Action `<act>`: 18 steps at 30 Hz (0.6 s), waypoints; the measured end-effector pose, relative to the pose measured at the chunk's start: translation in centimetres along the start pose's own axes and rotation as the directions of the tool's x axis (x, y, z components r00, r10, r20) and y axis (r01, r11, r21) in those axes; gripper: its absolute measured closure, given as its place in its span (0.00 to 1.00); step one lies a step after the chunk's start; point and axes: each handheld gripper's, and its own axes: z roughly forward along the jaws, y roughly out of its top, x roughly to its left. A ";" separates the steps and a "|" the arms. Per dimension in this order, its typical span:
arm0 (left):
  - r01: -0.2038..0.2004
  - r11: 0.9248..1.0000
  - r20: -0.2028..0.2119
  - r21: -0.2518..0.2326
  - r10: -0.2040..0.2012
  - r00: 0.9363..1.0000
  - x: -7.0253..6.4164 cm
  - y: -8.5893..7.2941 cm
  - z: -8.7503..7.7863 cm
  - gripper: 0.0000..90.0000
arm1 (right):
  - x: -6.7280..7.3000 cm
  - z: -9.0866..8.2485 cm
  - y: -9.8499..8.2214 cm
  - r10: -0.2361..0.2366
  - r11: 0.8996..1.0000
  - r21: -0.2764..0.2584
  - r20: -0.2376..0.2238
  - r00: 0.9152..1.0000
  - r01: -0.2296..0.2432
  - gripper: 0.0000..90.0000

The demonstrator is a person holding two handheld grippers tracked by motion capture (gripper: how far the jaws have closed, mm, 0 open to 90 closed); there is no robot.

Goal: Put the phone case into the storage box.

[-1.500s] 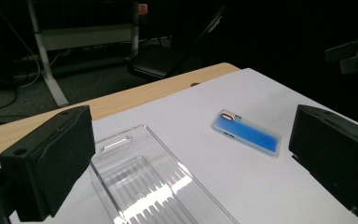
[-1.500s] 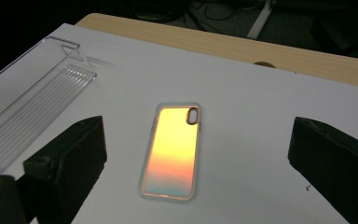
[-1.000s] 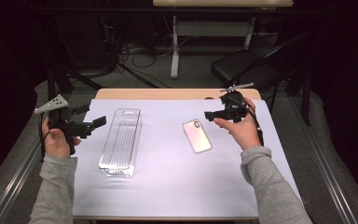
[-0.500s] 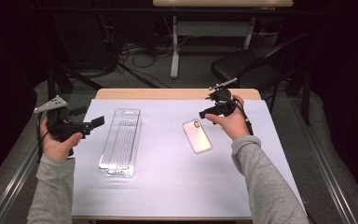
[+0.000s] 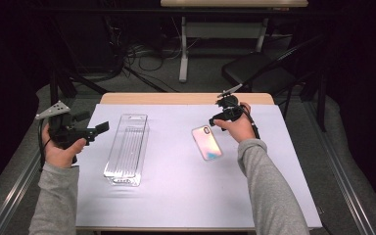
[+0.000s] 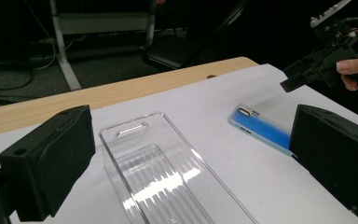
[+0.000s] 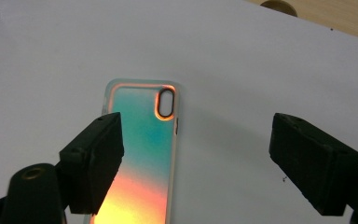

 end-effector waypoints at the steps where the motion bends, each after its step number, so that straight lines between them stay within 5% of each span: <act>1: 0.000 1.000 0.002 0.002 0.000 1.000 0.0 0.0 0.0 0.01 | -0.1 0.3 0.0 -0.001 1.000 0.009 0.005 1.000 0.000 0.20; 11: -0.005 1.000 0.000 -0.002 0.005 1.000 -0.2 0.1 -0.1 0.01 | -0.1 2.7 0.0 -0.020 0.997 0.070 0.031 0.999 0.018 0.27; 18: -0.001 1.000 -0.005 0.006 0.001 1.000 -0.1 0.0 0.0 0.01 | -0.1 2.8 0.0 -0.028 0.995 0.096 0.061 0.998 0.022 0.37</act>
